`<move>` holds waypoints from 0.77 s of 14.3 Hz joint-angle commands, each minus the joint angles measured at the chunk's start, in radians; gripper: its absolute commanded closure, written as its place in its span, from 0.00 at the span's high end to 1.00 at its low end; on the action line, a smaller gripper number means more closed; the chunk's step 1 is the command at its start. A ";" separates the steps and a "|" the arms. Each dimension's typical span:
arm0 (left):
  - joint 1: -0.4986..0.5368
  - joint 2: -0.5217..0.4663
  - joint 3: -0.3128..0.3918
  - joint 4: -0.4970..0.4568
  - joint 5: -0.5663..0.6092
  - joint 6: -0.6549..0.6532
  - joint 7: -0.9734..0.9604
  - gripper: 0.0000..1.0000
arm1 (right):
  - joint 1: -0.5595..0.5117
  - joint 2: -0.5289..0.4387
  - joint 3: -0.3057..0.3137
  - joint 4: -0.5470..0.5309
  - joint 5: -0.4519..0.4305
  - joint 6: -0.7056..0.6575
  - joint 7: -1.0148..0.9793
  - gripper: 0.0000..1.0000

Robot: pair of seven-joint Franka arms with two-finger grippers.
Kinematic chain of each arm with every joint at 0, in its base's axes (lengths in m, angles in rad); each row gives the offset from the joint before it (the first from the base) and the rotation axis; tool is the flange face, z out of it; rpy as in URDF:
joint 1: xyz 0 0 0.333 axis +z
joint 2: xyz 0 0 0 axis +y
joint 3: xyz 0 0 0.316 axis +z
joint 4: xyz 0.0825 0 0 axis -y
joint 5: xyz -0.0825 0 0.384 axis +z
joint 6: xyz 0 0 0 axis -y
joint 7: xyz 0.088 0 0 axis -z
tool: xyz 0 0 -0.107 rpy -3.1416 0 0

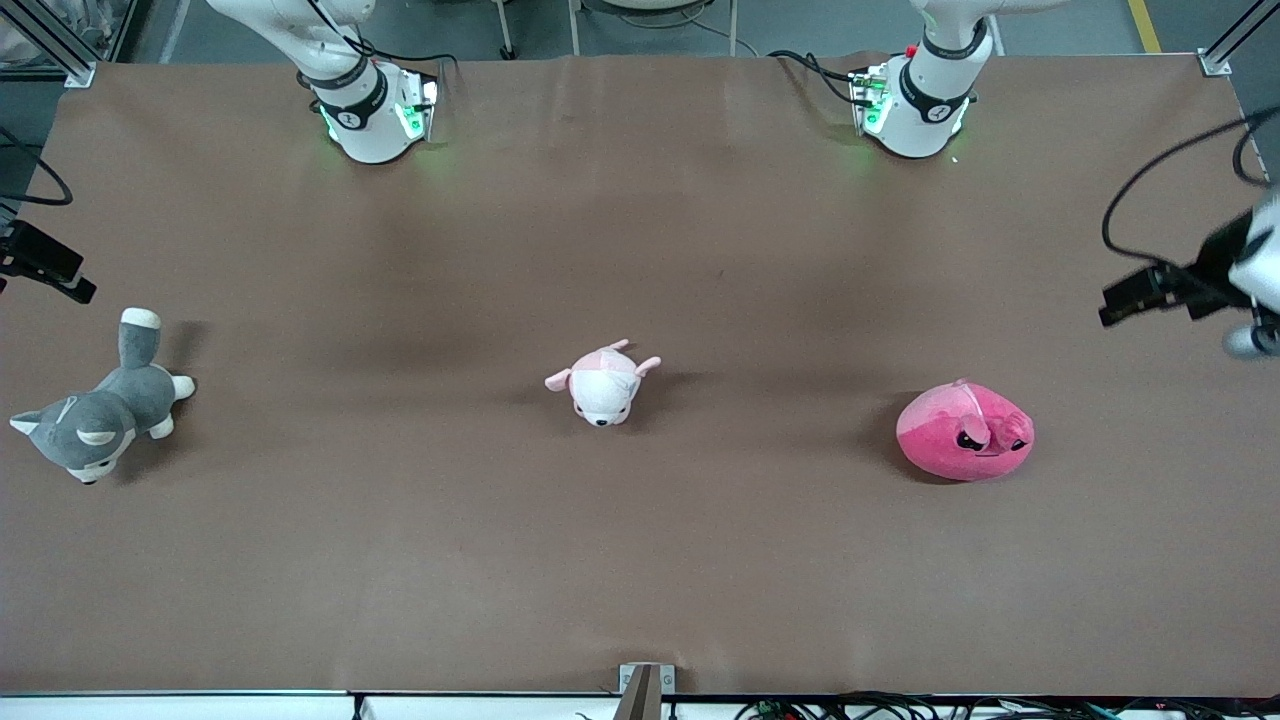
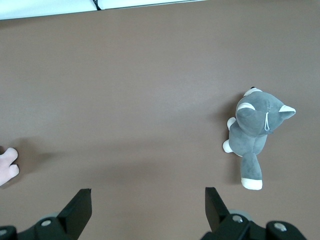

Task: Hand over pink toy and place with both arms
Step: 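Move the left gripper down toward the pink plush pig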

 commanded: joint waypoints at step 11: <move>0.010 0.243 -0.008 -0.072 -0.145 0.342 -0.056 0.99 | -0.027 -0.053 0.014 -0.041 -0.003 -0.045 -0.011 1.00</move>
